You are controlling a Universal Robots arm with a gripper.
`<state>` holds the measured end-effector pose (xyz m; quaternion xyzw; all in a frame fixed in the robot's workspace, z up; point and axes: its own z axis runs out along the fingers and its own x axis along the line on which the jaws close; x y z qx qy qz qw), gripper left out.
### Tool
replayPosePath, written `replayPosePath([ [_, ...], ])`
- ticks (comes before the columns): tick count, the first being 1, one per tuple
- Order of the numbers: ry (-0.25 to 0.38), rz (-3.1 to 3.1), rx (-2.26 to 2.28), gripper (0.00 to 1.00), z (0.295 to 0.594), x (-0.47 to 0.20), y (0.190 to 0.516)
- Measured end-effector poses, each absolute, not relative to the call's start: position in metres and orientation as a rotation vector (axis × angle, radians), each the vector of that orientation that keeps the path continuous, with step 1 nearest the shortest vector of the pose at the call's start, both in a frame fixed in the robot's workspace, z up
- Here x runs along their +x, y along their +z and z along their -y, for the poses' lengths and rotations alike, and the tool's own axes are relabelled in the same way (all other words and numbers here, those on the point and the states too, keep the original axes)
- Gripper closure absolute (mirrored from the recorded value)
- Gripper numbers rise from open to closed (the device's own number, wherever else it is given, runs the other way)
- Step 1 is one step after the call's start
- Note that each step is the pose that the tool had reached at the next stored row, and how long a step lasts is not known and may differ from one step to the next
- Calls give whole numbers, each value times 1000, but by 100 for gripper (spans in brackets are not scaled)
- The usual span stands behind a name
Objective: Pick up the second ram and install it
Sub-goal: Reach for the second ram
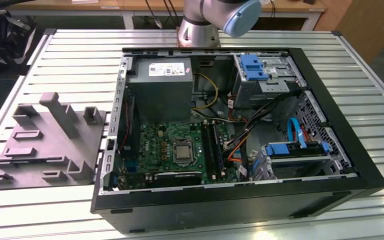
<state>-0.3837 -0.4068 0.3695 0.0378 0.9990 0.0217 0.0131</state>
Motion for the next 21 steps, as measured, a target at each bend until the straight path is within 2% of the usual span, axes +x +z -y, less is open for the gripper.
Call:
replayPosePath([
  [9, 68, -3112, 118, 90, 431, -384, 366],
  [21, 68, -3112, 118, 90, 442, -401, 356],
])
